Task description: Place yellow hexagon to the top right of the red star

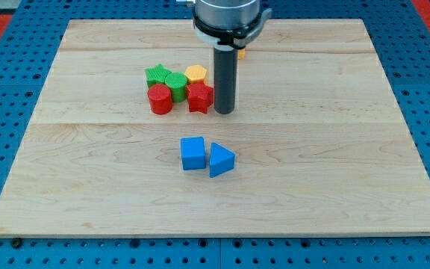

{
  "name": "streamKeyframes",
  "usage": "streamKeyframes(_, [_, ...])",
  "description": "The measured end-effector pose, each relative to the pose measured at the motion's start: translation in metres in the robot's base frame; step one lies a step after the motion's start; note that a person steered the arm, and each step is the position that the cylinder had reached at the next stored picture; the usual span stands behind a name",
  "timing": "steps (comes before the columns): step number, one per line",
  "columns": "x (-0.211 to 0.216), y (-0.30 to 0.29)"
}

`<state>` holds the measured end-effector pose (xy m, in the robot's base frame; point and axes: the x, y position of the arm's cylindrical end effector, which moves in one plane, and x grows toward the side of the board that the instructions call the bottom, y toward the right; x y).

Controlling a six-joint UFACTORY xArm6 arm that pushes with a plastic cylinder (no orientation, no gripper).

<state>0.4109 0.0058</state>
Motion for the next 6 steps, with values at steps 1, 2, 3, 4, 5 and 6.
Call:
streamKeyframes(1, [-0.006, -0.016])
streamKeyframes(2, [-0.007, -0.032])
streamKeyframes(3, [-0.003, -0.034])
streamKeyframes(4, [0.007, -0.031])
streamKeyframes(5, [0.009, 0.009])
streamKeyframes(6, [-0.016, 0.021])
